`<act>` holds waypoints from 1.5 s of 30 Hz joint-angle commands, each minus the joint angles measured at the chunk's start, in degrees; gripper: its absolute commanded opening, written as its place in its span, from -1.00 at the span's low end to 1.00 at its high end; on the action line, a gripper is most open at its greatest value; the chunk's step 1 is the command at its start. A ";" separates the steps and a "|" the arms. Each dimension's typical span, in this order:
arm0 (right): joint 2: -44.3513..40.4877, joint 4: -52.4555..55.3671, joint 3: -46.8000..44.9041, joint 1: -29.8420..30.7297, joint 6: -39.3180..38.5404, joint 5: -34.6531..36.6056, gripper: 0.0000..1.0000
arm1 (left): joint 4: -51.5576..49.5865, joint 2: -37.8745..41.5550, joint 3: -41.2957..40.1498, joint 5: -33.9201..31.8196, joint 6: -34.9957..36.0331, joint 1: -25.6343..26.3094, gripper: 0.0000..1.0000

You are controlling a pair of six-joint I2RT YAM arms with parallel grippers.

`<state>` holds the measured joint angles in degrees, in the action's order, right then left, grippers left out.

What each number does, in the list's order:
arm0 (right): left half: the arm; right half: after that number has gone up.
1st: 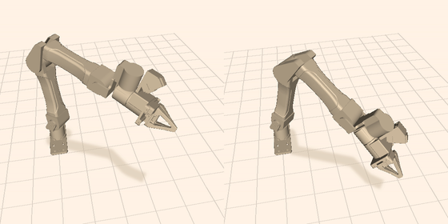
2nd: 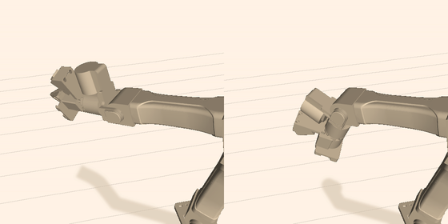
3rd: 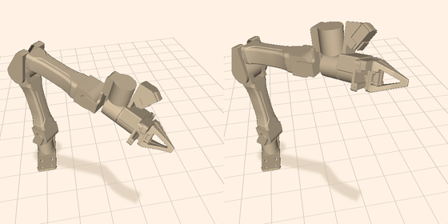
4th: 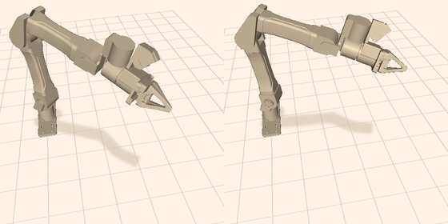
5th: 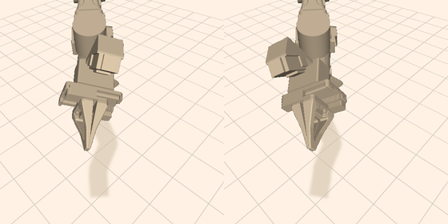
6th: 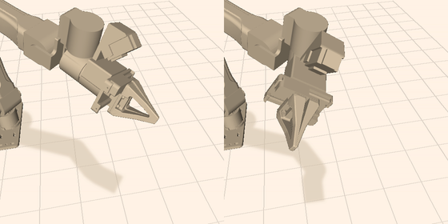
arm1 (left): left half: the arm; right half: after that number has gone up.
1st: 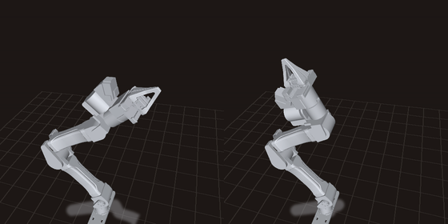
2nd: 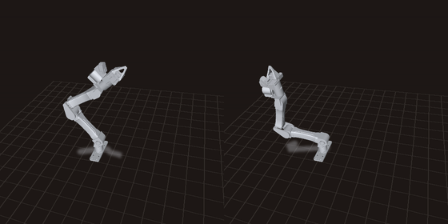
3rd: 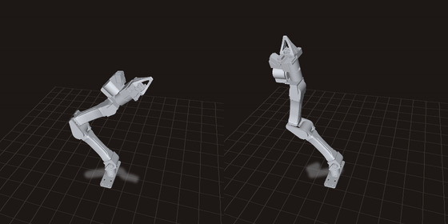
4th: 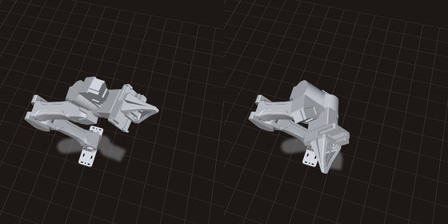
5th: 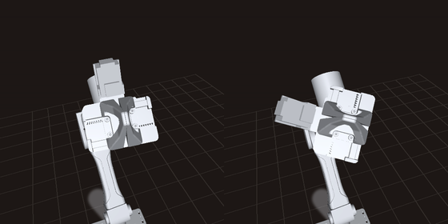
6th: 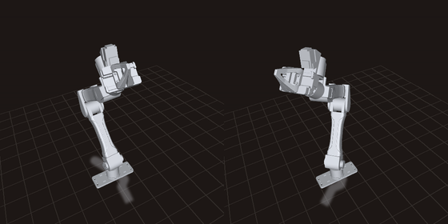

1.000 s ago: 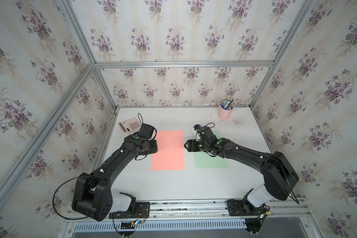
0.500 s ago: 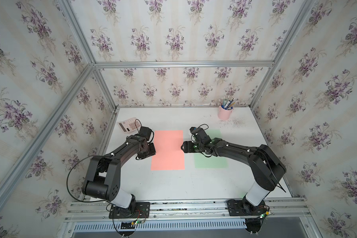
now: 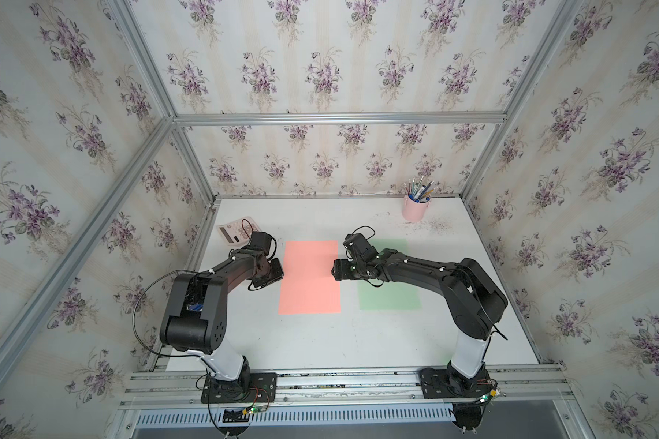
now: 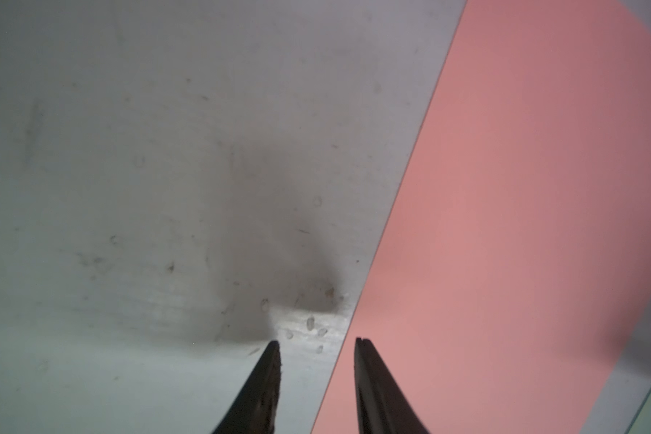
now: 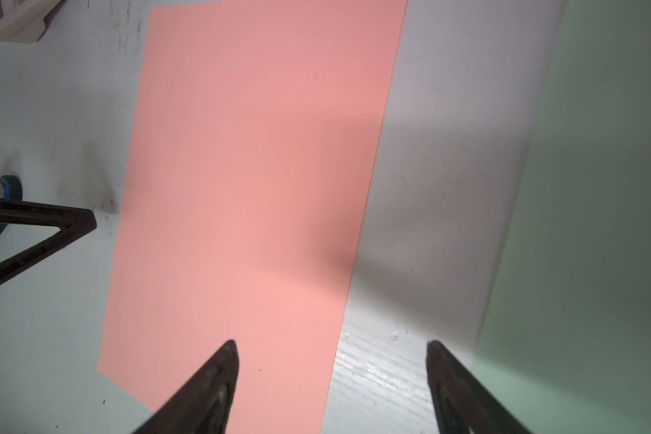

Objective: Fold the rectangular paper in half along the long edge
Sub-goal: Pick up the paper from the center of the board.

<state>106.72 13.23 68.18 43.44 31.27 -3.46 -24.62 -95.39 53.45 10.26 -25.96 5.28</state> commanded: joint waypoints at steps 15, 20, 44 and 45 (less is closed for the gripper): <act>3.14 0.38 1.66 -0.99 -1.93 -5.89 0.61 | -3.33 -5.81 5.21 3.66 3.11 -0.88 -0.26; 4.05 0.15 1.60 -0.99 -1.65 -7.69 0.61 | -3.58 -6.38 4.55 4.58 2.92 -0.62 -0.30; 7.71 0.85 3.70 -0.91 -1.29 -11.15 0.62 | -6.97 -9.37 5.70 3.54 3.41 1.01 -0.54; 7.77 0.94 3.85 -0.98 -1.28 -11.21 0.62 | -7.06 -9.37 5.70 3.45 3.32 1.07 -0.52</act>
<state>113.69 11.90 71.85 42.41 29.78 -14.33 -26.57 -103.53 59.83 13.89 -23.00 5.98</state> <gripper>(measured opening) 0.808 0.234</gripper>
